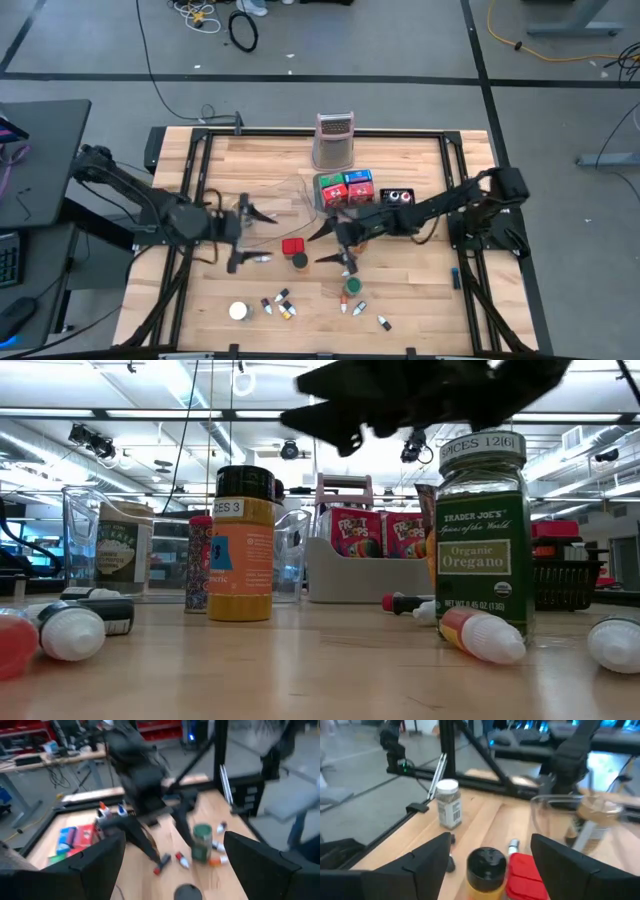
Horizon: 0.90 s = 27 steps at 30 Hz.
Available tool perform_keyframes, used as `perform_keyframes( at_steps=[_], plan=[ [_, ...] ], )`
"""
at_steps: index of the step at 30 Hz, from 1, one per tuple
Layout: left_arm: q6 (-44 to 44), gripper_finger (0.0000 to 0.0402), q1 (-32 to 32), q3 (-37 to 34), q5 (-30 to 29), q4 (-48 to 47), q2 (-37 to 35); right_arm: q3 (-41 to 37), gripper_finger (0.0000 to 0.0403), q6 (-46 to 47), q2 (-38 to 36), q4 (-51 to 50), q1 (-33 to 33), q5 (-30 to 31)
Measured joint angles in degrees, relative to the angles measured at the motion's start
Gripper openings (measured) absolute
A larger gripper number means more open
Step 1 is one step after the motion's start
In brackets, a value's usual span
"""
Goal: Pick & Place Kitchen Items
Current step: Put the orange seasoning bottle into the transparent bin
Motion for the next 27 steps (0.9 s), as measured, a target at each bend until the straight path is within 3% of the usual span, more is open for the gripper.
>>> perform_keyframes(
  at_steps=[4,9,22,27],
  plan=[
    [-1.9,0.0345,0.6,0.0,-0.1,-1.3,-3.6,6.7,0.0289,0.0,5.4,-6.2,0.7,0.1],
    [-1.4,0.0345,0.6,0.0,0.3,-2.0,-4.0,11.1,0.0286,-0.2,10.2,-9.0,0.9,5.0],
    [-1.1,0.0345,0.6,0.0,0.1,-3.1,-3.6,11.8,0.0286,2.6,13.2,-8.2,0.9,2.9],
    [-1.3,0.0345,0.6,0.0,0.1,-3.3,-3.6,11.7,0.0286,2.0,13.1,-3.6,0.8,3.1]
  ],
)
